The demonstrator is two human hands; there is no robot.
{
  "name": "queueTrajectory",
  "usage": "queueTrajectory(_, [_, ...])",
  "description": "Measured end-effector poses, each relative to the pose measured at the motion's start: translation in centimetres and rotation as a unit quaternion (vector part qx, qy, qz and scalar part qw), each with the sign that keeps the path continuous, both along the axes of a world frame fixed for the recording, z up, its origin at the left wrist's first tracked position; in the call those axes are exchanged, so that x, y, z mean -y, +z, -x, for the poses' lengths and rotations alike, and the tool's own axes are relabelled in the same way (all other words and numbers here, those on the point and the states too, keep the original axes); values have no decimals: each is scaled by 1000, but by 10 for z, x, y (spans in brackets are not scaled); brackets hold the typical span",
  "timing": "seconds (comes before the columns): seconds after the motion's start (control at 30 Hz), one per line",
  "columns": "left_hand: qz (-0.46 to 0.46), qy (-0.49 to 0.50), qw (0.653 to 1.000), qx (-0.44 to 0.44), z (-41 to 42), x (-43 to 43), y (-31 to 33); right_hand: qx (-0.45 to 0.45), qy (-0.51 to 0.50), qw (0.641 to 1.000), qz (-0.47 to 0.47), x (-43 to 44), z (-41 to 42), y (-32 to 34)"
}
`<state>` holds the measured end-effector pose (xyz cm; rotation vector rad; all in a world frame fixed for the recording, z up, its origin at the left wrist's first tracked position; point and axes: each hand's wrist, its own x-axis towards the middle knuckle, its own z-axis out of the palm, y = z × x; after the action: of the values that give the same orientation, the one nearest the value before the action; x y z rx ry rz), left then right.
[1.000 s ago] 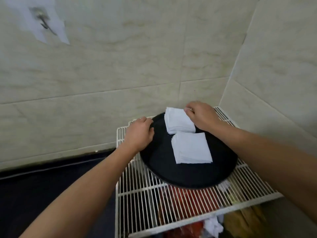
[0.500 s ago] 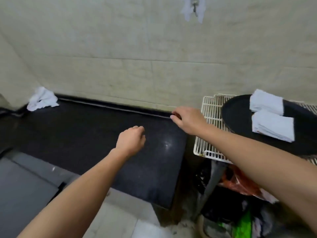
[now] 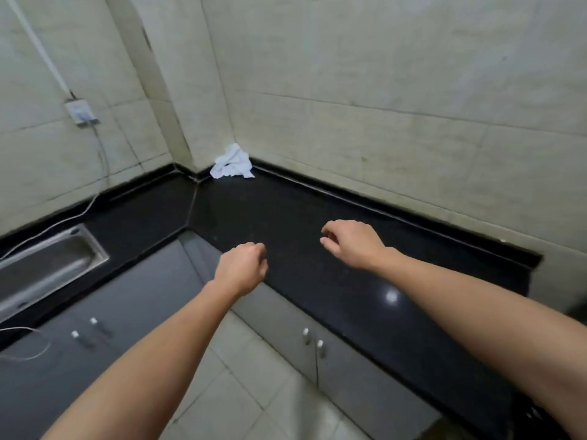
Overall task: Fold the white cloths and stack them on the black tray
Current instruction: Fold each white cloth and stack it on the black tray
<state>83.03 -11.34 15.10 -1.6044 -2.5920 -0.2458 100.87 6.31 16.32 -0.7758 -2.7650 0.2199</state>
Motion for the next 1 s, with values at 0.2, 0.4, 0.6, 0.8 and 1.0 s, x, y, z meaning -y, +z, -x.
queueTrajectory(0.2, [6, 47, 999, 16, 114, 47, 4, 13, 34, 999, 6, 32, 127, 4])
queueTrajectory(0.4, [23, 76, 996, 27, 189, 53, -17, 36, 51, 998, 18, 22, 222, -11])
queueTrajectory(0.6, [36, 91, 995, 11, 277, 25, -24, 36, 66, 997, 28, -13, 323, -26])
queueTrajectory(0.8, [38, 106, 993, 28, 375, -20, -13, 32, 70, 997, 29, -71, 429, -17])
queueTrajectory(1.0, [45, 111, 991, 54, 449, -51, -17, 58, 72, 995, 38, -108, 512, -19])
